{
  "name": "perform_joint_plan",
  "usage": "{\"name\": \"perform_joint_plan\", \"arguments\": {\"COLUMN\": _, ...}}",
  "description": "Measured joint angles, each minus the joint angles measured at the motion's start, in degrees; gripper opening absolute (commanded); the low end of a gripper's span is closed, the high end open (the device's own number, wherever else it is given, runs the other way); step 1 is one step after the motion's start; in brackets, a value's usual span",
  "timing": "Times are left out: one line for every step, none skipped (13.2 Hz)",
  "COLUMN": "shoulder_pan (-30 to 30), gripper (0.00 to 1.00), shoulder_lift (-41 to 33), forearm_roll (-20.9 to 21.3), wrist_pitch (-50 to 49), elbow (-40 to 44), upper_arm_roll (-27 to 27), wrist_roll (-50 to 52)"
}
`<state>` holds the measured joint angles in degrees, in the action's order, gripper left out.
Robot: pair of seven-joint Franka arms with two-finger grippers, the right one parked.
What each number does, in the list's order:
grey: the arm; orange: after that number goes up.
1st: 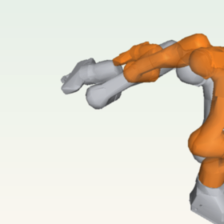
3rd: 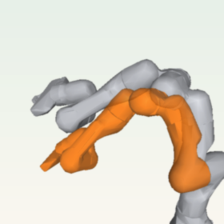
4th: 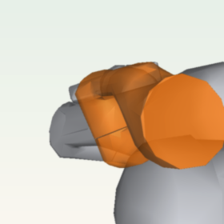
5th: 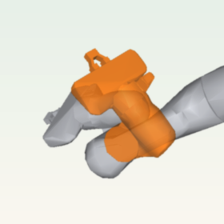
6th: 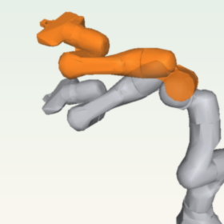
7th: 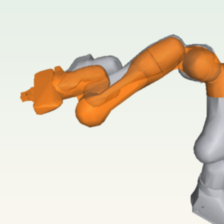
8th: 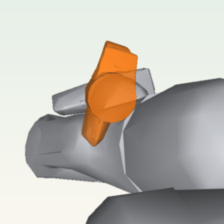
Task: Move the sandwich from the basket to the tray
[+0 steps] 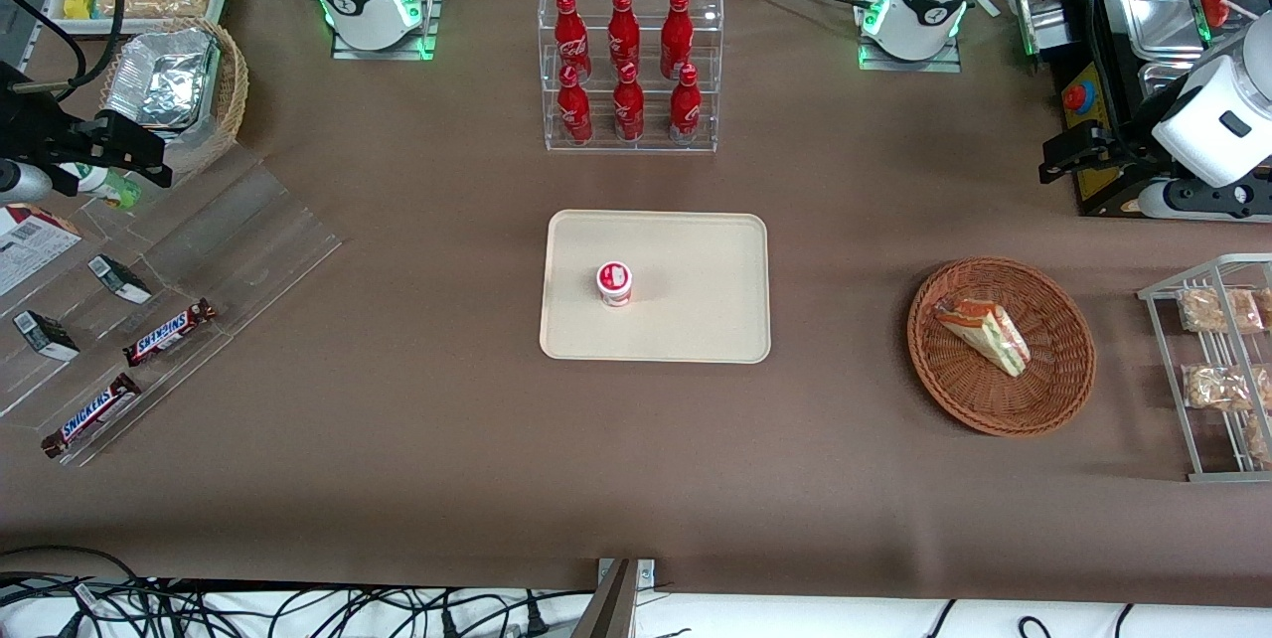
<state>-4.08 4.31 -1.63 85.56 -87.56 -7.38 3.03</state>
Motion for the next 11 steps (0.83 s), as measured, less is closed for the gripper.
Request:
{"name": "perform_joint_plan", "arguments": {"shoulder_pan": 0.0, "gripper": 1.00, "shoulder_lift": 0.0, "forearm_roll": 0.0, "wrist_pitch": 0.0, "elbow": 0.0, "upper_arm_roll": 0.0, "wrist_roll": 0.0}}
{"name": "perform_joint_plan", "arguments": {"shoulder_pan": 0.0, "gripper": 1.00, "shoulder_lift": 0.0, "forearm_roll": 0.0, "wrist_pitch": 0.0, "elbow": 0.0, "upper_arm_roll": 0.0, "wrist_roll": 0.0}}
{"name": "perform_joint_plan", "arguments": {"shoulder_pan": 0.0, "gripper": 1.00, "shoulder_lift": 0.1, "forearm_roll": 0.1, "wrist_pitch": 0.0, "elbow": 0.0, "upper_arm_roll": 0.0, "wrist_roll": 0.0}}
{"name": "perform_joint_plan", "arguments": {"shoulder_pan": 0.0, "gripper": 1.00, "shoulder_lift": 0.2, "forearm_roll": 0.1, "wrist_pitch": 0.0, "elbow": 0.0, "upper_arm_roll": 0.0, "wrist_roll": 0.0}}
{"name": "perform_joint_plan", "arguments": {"shoulder_pan": -0.1, "gripper": 1.00, "shoulder_lift": 0.4, "forearm_roll": 0.1, "wrist_pitch": 0.0, "elbow": 0.1, "upper_arm_roll": 0.1, "wrist_roll": 0.3}}
{"name": "perform_joint_plan", "arguments": {"shoulder_pan": -0.2, "gripper": 1.00, "shoulder_lift": 0.9, "forearm_roll": 0.1, "wrist_pitch": 0.2, "elbow": 0.2, "upper_arm_roll": 0.2, "wrist_roll": 1.0}}
{"name": "perform_joint_plan", "arguments": {"shoulder_pan": -0.3, "gripper": 1.00, "shoulder_lift": 1.5, "forearm_roll": 0.1, "wrist_pitch": 0.9, "elbow": 0.4, "upper_arm_roll": 0.5, "wrist_roll": 1.9}}
{"name": "perform_joint_plan", "arguments": {"shoulder_pan": -0.5, "gripper": 1.00, "shoulder_lift": 2.2, "forearm_roll": 0.4, "wrist_pitch": 2.1, "elbow": 0.4, "upper_arm_roll": 0.8, "wrist_roll": 2.8}}
{"name": "perform_joint_plan", "arguments": {"shoulder_pan": -0.6, "gripper": 1.00, "shoulder_lift": 3.1, "forearm_roll": 1.5, "wrist_pitch": 3.2, "elbow": 0.3, "upper_arm_roll": 0.9, "wrist_roll": 3.8}}
{"name": "perform_joint_plan", "arguments": {"shoulder_pan": -0.6, "gripper": 1.00, "shoulder_lift": 4.2, "forearm_roll": 3.0, "wrist_pitch": 4.7, "elbow": 0.1, "upper_arm_roll": 0.9, "wrist_roll": 5.8}}
{"name": "perform_joint_plan", "arguments": {"shoulder_pan": -0.6, "gripper": 1.00, "shoulder_lift": 5.3, "forearm_roll": 3.8, "wrist_pitch": 6.9, "elbow": -0.5, "upper_arm_roll": 1.0, "wrist_roll": 9.0}}
